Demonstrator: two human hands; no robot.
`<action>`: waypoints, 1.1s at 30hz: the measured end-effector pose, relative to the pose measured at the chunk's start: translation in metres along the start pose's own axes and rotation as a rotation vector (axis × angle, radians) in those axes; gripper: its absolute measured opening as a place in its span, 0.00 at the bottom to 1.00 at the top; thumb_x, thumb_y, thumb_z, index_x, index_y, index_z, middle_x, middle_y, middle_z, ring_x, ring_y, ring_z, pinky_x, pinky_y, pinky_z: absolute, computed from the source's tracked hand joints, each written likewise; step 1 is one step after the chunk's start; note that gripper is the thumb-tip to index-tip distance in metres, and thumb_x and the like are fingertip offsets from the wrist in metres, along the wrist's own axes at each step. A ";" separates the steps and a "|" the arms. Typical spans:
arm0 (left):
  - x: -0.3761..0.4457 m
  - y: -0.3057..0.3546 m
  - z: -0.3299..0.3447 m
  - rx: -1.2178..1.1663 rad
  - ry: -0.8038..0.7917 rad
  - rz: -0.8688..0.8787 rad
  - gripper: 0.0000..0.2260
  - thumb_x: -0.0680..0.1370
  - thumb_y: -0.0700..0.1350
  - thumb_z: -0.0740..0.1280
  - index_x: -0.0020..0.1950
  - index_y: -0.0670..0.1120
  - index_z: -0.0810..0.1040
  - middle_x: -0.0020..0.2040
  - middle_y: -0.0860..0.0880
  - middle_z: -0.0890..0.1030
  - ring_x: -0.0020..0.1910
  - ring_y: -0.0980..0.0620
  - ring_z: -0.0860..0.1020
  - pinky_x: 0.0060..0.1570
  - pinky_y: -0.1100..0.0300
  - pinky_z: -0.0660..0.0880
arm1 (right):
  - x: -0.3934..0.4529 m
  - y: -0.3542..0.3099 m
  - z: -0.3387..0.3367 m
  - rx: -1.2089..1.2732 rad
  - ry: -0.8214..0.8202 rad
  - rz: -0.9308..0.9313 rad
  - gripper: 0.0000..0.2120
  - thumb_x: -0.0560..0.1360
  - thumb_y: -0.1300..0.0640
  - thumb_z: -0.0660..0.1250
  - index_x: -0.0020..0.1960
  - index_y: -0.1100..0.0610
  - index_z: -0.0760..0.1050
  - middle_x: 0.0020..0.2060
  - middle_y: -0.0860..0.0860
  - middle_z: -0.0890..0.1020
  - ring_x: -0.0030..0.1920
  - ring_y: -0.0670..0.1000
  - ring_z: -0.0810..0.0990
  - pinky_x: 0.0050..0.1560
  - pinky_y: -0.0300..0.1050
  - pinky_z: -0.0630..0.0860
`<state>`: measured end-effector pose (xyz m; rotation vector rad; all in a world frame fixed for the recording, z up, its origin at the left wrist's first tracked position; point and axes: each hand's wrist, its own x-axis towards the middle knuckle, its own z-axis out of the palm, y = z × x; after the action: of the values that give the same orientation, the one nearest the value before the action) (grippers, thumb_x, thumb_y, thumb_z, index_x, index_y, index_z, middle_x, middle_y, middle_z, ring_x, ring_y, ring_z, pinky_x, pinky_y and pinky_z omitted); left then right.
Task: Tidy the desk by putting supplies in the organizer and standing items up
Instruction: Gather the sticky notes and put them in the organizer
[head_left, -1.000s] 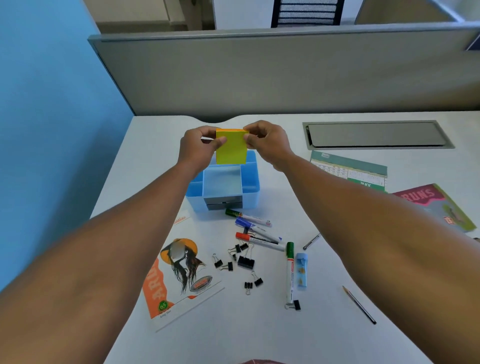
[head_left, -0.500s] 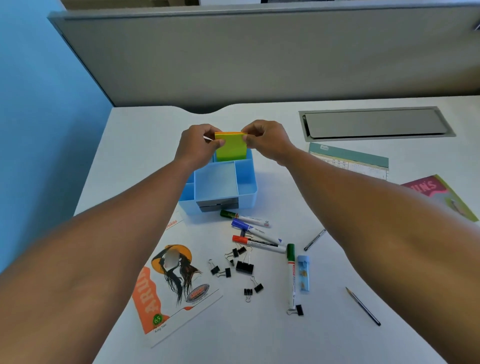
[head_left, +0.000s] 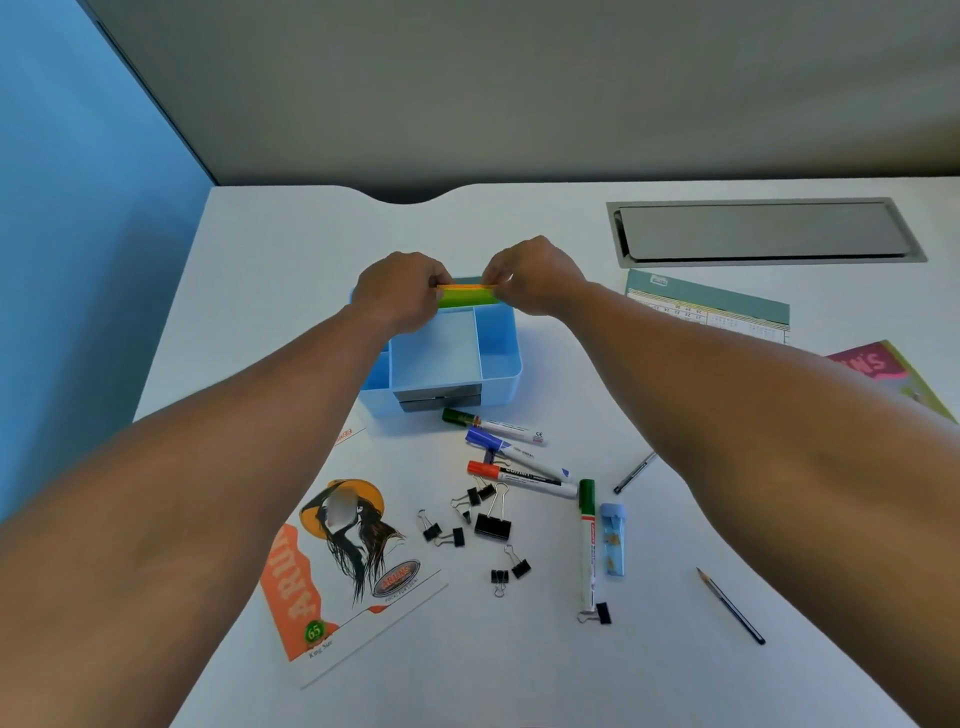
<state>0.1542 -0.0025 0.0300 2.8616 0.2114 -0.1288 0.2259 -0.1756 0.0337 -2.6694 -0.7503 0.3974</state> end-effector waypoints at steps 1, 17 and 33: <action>0.000 0.000 0.000 0.018 -0.010 0.008 0.12 0.82 0.45 0.63 0.63 0.51 0.81 0.56 0.47 0.82 0.46 0.49 0.73 0.42 0.56 0.68 | 0.000 -0.001 0.001 -0.026 0.001 -0.007 0.11 0.77 0.56 0.68 0.57 0.51 0.83 0.54 0.49 0.83 0.53 0.51 0.79 0.53 0.47 0.80; -0.003 0.007 -0.001 -0.007 0.171 -0.075 0.13 0.78 0.44 0.70 0.62 0.51 0.81 0.57 0.50 0.81 0.54 0.48 0.78 0.45 0.58 0.69 | 0.010 -0.001 0.011 -0.173 0.146 0.028 0.13 0.76 0.58 0.67 0.58 0.48 0.81 0.54 0.49 0.78 0.55 0.51 0.75 0.53 0.48 0.78; -0.047 0.039 0.015 -0.281 0.284 -0.034 0.06 0.79 0.46 0.66 0.53 0.53 0.82 0.53 0.54 0.81 0.51 0.53 0.77 0.45 0.60 0.68 | -0.038 0.011 0.025 0.257 0.313 0.254 0.12 0.75 0.60 0.66 0.56 0.52 0.82 0.53 0.49 0.82 0.49 0.50 0.80 0.48 0.46 0.79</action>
<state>0.1132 -0.0497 0.0311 2.5860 0.3064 0.2805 0.1910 -0.1986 0.0132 -2.5009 -0.2496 0.1189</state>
